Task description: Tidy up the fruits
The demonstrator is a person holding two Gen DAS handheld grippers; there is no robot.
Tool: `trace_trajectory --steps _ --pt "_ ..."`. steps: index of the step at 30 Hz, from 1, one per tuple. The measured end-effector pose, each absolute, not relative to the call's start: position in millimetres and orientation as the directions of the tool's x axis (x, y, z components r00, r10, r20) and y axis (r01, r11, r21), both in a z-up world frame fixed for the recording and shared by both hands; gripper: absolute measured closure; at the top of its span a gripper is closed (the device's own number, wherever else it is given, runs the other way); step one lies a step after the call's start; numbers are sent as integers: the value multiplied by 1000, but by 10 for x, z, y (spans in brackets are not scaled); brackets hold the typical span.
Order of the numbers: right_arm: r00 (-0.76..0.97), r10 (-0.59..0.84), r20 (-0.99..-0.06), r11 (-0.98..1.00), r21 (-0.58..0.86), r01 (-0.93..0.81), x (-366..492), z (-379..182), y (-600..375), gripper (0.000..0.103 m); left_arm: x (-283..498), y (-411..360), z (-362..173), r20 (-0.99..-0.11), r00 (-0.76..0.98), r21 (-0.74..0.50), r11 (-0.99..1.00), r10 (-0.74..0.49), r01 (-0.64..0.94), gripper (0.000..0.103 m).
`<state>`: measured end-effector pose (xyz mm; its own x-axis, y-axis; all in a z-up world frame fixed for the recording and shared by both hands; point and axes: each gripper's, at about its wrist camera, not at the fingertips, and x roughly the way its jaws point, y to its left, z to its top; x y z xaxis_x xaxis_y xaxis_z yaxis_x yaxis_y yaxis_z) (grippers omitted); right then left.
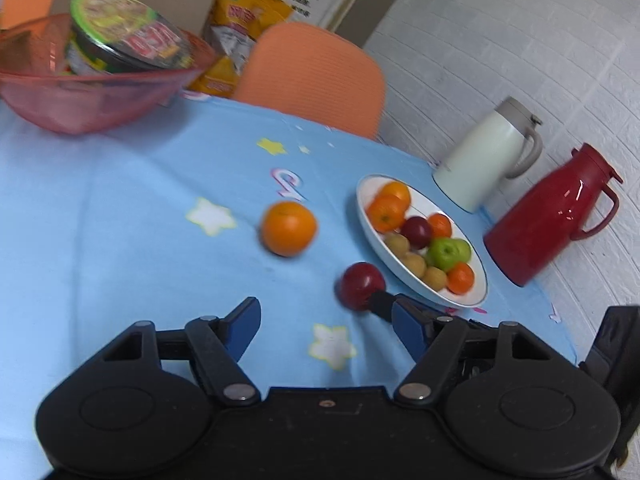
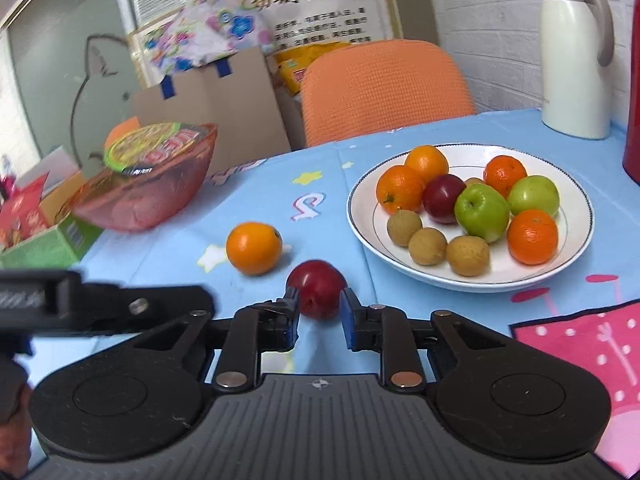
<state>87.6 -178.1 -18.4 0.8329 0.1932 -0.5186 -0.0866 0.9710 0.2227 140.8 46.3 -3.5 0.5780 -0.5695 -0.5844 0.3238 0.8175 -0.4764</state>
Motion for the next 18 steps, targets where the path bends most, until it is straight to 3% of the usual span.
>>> trace_trajectory --steps 3,7,18 --pt "834 209 -511 975 179 -134 798 -198 -1836 50 1508 288 -87 -597 543 -506 803 -590 316 8" --pt "815 244 -526 967 192 -166 823 -246 -1914 24 1641 121 -114 -627 539 -485 823 -562 295 8" --pt "793 301 -529 948 259 -187 1094 -311 -1884 23 1951 -23 -184 -659 538 -438 850 -525 293 9"
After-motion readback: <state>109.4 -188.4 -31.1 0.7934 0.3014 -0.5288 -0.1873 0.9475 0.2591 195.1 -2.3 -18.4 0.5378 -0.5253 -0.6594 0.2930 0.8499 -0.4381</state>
